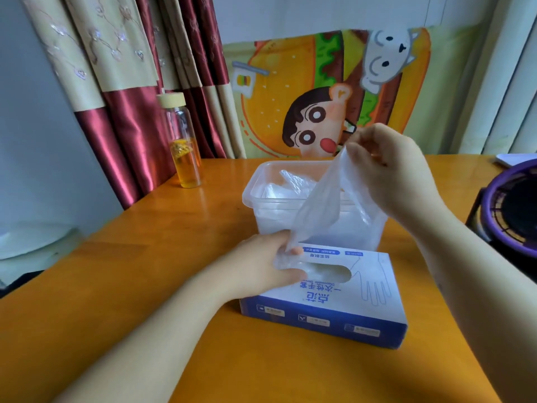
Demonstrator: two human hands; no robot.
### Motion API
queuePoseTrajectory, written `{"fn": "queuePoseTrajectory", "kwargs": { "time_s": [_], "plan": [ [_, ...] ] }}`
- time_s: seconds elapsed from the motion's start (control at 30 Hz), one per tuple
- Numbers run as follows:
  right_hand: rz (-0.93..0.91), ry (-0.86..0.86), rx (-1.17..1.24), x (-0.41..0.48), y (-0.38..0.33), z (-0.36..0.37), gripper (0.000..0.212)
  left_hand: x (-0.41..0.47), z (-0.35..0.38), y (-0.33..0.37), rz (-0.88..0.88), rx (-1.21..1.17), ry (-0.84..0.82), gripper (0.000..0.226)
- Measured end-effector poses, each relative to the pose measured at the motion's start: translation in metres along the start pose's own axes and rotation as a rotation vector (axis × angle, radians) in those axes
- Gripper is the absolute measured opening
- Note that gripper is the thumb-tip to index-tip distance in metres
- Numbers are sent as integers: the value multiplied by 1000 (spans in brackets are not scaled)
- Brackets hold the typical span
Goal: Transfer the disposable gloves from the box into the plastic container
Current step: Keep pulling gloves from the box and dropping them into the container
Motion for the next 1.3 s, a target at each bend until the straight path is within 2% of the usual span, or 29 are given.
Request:
{"fn": "queuePoseTrajectory", "kwargs": {
  "time_s": [0.07,0.13,0.23,0.3,0.4,0.53,0.63,0.73,0.8,0.9,0.97,1.07,1.13,1.2,1.23,1.3],
  "plan": [
    [32,95,65,2,1,-10,8,1,-8,4,-35,40,-25,48],
    [47,90,86,2,2,-13,11,-1,-21,8,-65,13,23,43],
    [92,30,105,0,5,-7,14,-7,-49,15,-134,-63,209,65],
    [147,-18,175,2,6,0,15,-5,-70,23,-120,-49,342,78],
    [237,-73,261,9,8,10,18,12,-88,37,-40,35,410,79],
    [330,-104,301,27,19,11,23,47,-97,45,-13,-73,390,63],
    [313,-114,219,31,27,4,14,63,-102,54,6,-180,356,54],
    [248,-118,87,37,37,-3,4,75,-100,66,47,-277,224,78],
    [244,-72,88,41,41,-7,3,79,-98,71,43,-137,198,82],
    [265,-26,91,47,55,-9,13,102,-99,66,13,27,278,52],
    [290,-30,81,47,66,-6,19,119,-100,54,-19,-5,301,31],
    [331,-84,40,46,76,-2,23,136,-106,34,-101,-107,258,13],
    [330,-31,104,48,78,-8,25,147,-108,23,-130,-152,218,10],
    [285,68,227,51,72,-19,19,154,-110,16,-150,-139,180,12],
    [257,51,285,52,65,-23,18,157,-112,12,-154,-145,167,13],
    [213,-110,373,52,48,-23,28,159,-115,10,-163,-182,149,15]
  ]
}}
Point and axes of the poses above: each hand's wrist, its own x-axis towards the middle knuckle, its own z-axis out of the palm, y = z × x, the point moved 5 cm from there along x, towards the middle knuckle, and after that the axes turned 13 degrees about x, right-handed, at the moved point
